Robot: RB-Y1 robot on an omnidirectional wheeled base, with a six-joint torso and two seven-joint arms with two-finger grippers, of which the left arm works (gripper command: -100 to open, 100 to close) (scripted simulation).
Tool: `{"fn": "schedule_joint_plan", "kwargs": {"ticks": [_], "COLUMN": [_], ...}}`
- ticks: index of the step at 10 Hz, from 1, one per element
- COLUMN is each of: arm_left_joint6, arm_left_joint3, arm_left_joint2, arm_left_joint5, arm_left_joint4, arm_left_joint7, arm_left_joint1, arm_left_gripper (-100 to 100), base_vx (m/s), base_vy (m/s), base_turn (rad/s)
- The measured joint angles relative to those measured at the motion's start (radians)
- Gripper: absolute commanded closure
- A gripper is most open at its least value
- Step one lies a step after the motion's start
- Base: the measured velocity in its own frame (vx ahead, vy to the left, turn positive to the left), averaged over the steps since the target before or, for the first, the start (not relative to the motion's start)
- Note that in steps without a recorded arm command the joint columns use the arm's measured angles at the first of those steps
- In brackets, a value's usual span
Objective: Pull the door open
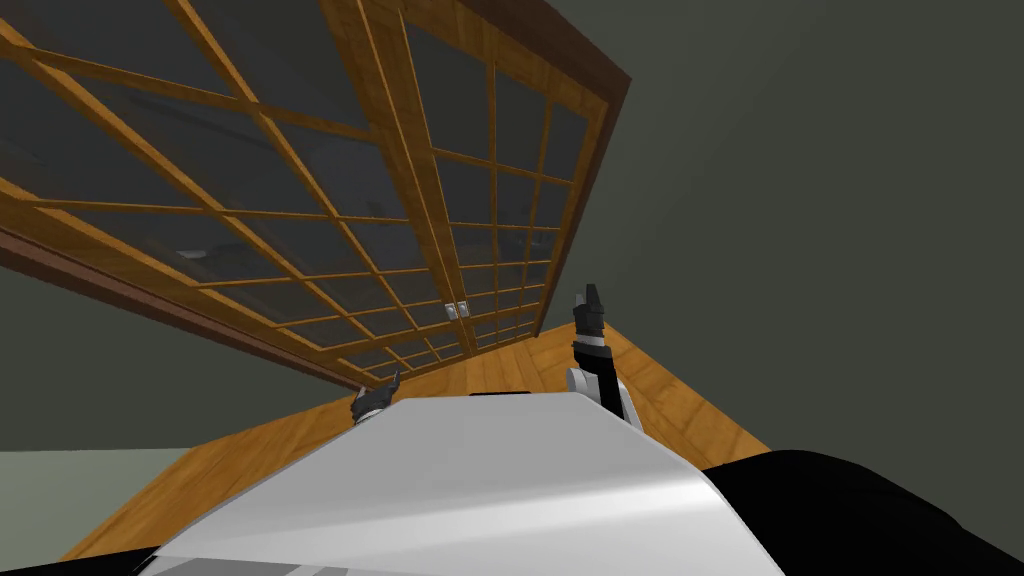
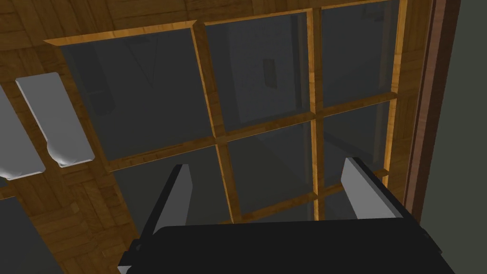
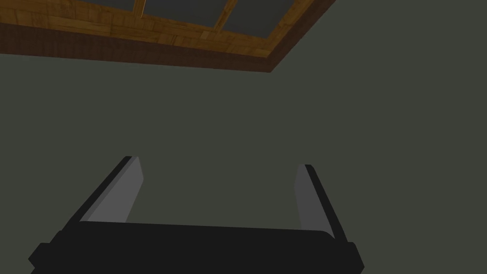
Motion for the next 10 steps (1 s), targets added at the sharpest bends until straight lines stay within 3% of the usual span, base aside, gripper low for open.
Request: {"fn": "schedule_joint_plan", "kwargs": {"ticks": [2, 4, 7, 8, 9, 10], "arm_left_joint6": [0.021, -0.008, 0.001, 0.019, 0.012, 0.015], "arm_left_joint3": [-0.014, -0.019, -0.043, -0.053, -0.054, -0.063], "arm_left_joint2": [-0.019, -0.013, -0.028, -0.042, -0.038, -0.041], "arm_left_joint5": [-0.006, -0.007, -0.016, -0.020, -0.020, -0.024], "arm_left_joint4": [-0.047, 0.006, -0.035, -0.078, -0.054, -0.070], "arm_left_joint7": [0.002, -0.005, 0.003, 0.004, 0.002, 0.005], "arm_left_joint1": [-0.009, -0.051, -0.077, -0.075, -0.093, -0.103], "arm_left_gripper": [-100, -100, -100, -100, -100, -100], "base_vx": [0.139, 0.164, 0.200, 0.121, 0.154, 0.199], "base_vy": [0.011, 0.014, 0.012, -0.006, -0.008, -0.014], "base_turn": [-0.049, -0.116, -0.107, -0.028, -0.155, -0.115]}}
